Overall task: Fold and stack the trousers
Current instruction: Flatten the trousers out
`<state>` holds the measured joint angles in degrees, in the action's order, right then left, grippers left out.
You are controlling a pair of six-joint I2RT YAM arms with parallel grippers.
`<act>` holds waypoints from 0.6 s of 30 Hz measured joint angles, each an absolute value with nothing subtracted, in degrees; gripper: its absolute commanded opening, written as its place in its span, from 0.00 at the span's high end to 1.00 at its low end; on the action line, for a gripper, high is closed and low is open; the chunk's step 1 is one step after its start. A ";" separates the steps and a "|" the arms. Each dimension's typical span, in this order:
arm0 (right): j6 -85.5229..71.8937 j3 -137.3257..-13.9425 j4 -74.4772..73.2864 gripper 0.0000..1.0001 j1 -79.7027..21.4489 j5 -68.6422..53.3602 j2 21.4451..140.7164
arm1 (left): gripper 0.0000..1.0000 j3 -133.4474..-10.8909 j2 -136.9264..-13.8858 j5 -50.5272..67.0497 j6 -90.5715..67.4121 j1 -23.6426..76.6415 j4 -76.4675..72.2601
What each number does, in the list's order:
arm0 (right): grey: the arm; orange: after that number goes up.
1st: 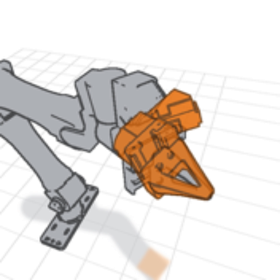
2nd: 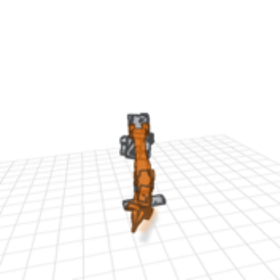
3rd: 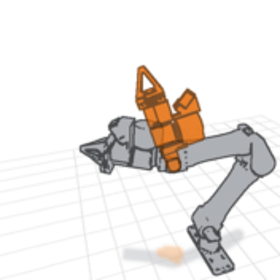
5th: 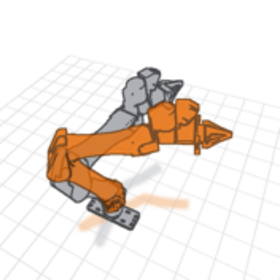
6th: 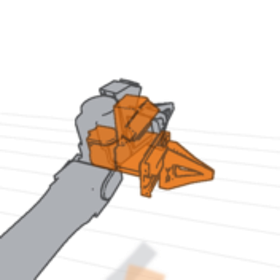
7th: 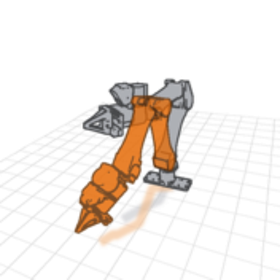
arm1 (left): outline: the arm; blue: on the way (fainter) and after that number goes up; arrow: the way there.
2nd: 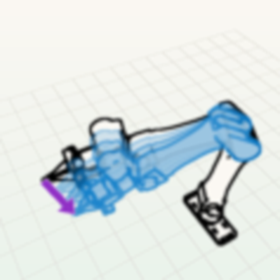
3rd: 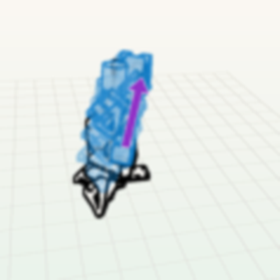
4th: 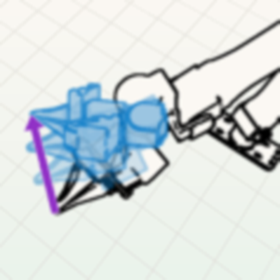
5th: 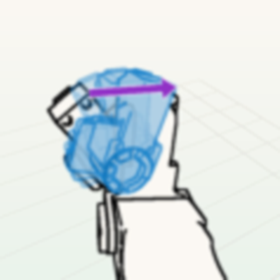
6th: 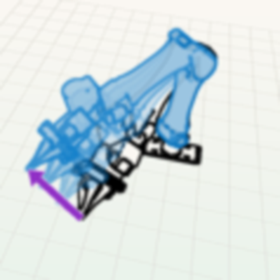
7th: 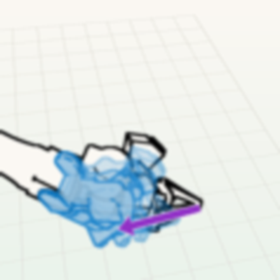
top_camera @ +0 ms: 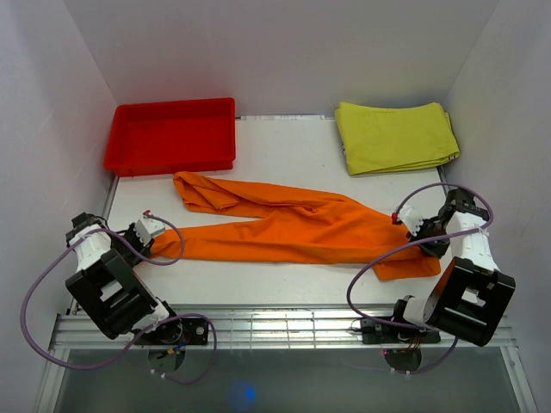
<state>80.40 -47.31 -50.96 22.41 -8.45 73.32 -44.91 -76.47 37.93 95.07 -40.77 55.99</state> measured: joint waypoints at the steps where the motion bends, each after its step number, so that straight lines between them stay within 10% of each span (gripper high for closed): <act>1: 80.93 -46.81 -50.89 0.92 22.44 -8.16 72.88 | 0.62 -44.75 -76.38 37.58 95.53 -40.84 56.86; 18: 79.22 -52.64 -51.27 0.92 22.48 -8.86 79.07 | 0.43 -53.06 -81.58 33.32 97.71 -41.08 63.55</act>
